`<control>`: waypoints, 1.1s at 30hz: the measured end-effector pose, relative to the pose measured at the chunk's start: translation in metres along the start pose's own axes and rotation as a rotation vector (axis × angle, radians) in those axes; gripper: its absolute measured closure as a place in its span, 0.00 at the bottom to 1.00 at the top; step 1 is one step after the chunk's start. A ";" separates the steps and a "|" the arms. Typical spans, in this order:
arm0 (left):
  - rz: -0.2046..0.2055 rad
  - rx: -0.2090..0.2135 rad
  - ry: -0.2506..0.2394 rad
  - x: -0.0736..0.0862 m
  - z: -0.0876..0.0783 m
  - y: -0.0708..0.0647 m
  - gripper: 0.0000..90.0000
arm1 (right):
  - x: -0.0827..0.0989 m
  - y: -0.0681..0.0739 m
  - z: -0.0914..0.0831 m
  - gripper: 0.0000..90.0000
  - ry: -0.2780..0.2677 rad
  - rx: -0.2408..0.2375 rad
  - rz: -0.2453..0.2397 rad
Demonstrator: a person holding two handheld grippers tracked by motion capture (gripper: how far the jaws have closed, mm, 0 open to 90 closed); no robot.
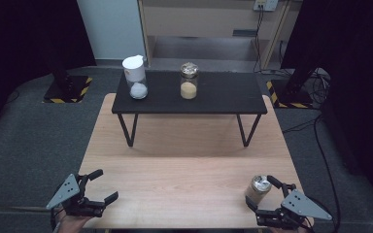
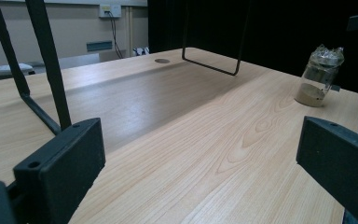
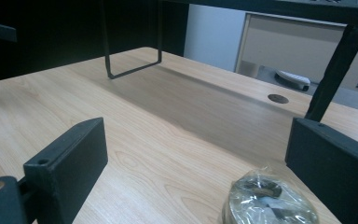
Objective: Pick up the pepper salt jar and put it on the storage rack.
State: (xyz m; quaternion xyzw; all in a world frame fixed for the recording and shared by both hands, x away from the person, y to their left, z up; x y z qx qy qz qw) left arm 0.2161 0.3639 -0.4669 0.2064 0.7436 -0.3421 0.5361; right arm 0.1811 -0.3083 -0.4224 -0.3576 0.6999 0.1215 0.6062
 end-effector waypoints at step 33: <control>-0.001 -0.003 0.002 0.000 0.000 0.000 0.00 | 0.015 -0.027 0.006 0.07 0.175 0.048 0.066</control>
Point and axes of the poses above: each handheld gripper's, and its own axes: z roughly forward along the jaws, x roughly out of its underside, y roughly to its left, the point moved 7 cm from there along z, roughly forward along the jaws, and after that the axes turned 12 degrees about -z, right-handed, at the moved point
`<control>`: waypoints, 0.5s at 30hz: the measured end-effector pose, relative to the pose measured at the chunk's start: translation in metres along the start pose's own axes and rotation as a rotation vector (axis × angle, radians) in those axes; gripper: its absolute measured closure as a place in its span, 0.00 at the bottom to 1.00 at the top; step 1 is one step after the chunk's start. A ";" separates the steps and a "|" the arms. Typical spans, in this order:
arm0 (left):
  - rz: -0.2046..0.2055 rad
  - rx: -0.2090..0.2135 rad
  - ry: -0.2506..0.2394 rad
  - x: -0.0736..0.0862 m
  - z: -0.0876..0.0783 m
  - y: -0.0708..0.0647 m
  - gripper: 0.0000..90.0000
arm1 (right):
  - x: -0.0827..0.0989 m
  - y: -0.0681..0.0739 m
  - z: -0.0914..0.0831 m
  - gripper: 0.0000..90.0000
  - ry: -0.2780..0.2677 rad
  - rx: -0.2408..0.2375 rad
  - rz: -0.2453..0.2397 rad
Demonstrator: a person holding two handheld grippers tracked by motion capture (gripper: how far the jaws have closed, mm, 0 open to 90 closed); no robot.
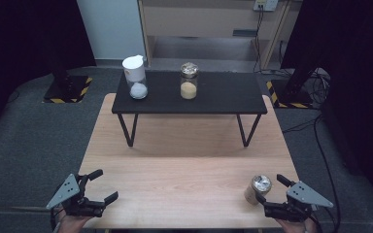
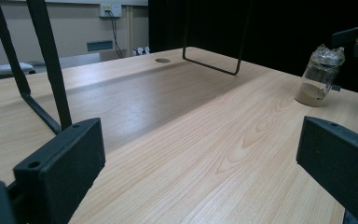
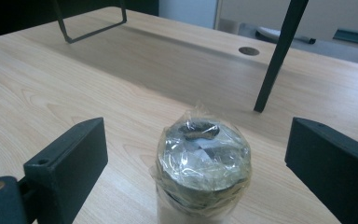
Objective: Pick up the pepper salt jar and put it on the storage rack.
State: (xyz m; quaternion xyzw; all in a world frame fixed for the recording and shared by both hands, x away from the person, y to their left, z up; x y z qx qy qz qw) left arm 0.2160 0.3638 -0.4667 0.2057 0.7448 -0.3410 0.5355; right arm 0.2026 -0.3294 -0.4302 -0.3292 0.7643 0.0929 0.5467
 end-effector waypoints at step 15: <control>0.000 0.000 0.001 0.000 0.000 0.000 0.00 | 0.004 -0.009 0.024 0.13 0.079 -0.033 0.011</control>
Point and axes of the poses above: each handheld gripper's, and its own axes: z roughly forward along the jaws, x roughly out of its underside, y roughly to its left, the point moved 7 cm from there along z, roughly forward along the jaws, and after that the axes turned 12 degrees about -z, right-handed, at the moved point
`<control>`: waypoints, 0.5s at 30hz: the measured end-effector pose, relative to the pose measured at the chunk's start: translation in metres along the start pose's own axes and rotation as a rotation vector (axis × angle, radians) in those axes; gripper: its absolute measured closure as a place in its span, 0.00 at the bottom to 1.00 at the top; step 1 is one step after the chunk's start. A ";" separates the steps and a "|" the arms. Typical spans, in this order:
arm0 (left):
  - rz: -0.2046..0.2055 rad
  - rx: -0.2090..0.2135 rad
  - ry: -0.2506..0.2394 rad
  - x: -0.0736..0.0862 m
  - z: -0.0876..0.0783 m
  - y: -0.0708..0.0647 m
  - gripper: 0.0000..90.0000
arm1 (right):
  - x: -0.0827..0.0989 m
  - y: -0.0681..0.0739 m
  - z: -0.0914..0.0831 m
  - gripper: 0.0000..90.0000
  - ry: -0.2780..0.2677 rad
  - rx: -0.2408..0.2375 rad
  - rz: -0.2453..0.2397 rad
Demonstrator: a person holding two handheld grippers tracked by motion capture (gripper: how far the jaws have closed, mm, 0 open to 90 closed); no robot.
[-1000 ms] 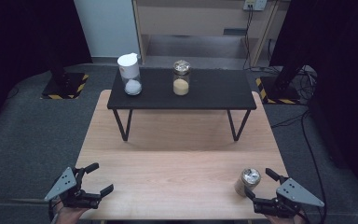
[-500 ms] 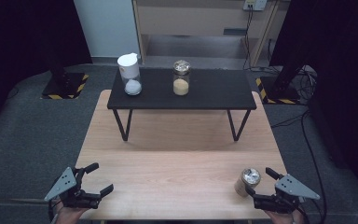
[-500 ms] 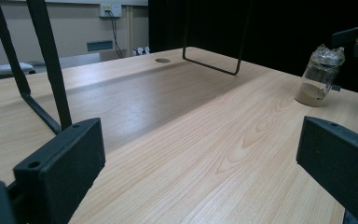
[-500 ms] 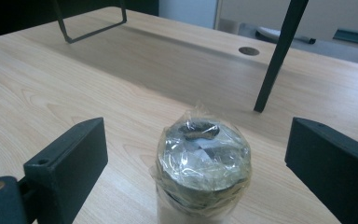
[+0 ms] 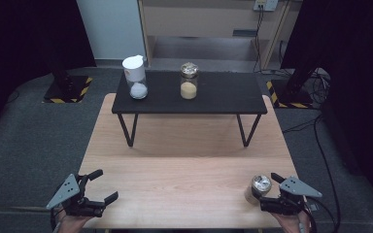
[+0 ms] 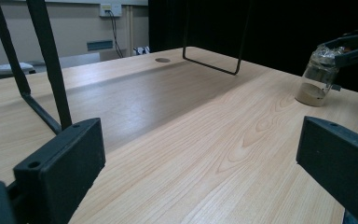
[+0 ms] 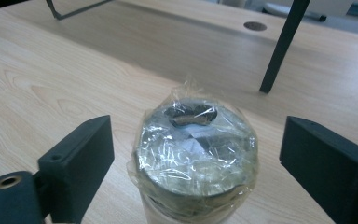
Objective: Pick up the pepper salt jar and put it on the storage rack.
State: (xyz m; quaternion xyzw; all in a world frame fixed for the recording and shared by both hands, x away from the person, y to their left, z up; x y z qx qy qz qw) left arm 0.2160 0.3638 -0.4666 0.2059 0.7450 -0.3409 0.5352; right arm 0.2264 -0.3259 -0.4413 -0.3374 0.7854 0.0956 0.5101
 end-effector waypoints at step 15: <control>0.000 0.000 0.000 0.000 0.000 0.000 0.00 | 0.002 -0.007 0.008 0.38 0.015 -0.053 -0.007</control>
Point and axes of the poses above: each handheld gripper's, and its own axes: z roughly forward along the jaws, x roughly out of its underside, y roughly to its left, the point moved 7 cm from there along z, roughly forward along the jaws, and after that the axes turned 12 degrees about -z, right-handed, at the moved point
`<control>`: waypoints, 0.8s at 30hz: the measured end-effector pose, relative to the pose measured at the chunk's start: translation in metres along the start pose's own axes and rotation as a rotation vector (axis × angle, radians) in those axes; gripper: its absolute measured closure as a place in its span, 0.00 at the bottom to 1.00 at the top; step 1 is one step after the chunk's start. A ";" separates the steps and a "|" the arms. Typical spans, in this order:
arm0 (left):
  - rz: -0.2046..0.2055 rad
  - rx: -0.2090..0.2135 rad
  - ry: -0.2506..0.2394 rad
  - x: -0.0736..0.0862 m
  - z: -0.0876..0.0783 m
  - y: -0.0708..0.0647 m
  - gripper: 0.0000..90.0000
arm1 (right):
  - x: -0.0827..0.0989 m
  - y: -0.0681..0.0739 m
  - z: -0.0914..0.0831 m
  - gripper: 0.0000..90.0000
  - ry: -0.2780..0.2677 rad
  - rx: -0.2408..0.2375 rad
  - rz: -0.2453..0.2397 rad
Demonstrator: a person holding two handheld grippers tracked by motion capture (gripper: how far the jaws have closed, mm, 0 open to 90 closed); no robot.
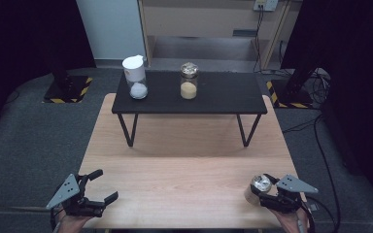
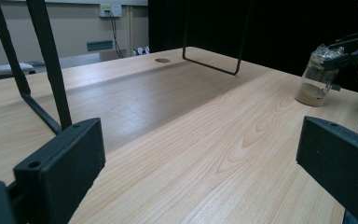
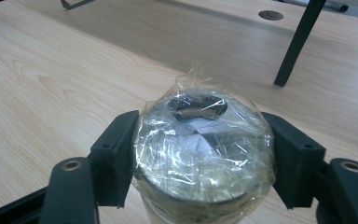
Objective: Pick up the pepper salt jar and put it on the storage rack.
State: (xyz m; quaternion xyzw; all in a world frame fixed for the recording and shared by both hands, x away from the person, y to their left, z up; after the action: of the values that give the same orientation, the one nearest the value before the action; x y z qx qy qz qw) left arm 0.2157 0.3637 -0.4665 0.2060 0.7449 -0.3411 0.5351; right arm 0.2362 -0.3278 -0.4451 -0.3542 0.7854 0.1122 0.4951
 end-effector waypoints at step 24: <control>-0.002 0.001 0.002 0.000 0.000 0.000 0.00 | -0.030 -0.009 0.004 0.39 0.001 -0.083 -0.063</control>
State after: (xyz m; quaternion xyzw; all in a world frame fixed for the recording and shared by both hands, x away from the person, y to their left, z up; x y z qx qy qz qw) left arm 0.2159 0.3639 -0.4666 0.2058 0.7453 -0.3420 0.5341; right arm 0.2521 -0.3189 -0.4196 -0.3992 0.7687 0.1288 0.4829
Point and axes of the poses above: each handheld gripper's, and its own axes: z roughly forward along the jaws, x roughly out of its underside, y roughly to its left, the point moved 7 cm from there along z, roughly forward along the jaws, and after that the axes turned 12 degrees about -z, right-handed, at the moved point
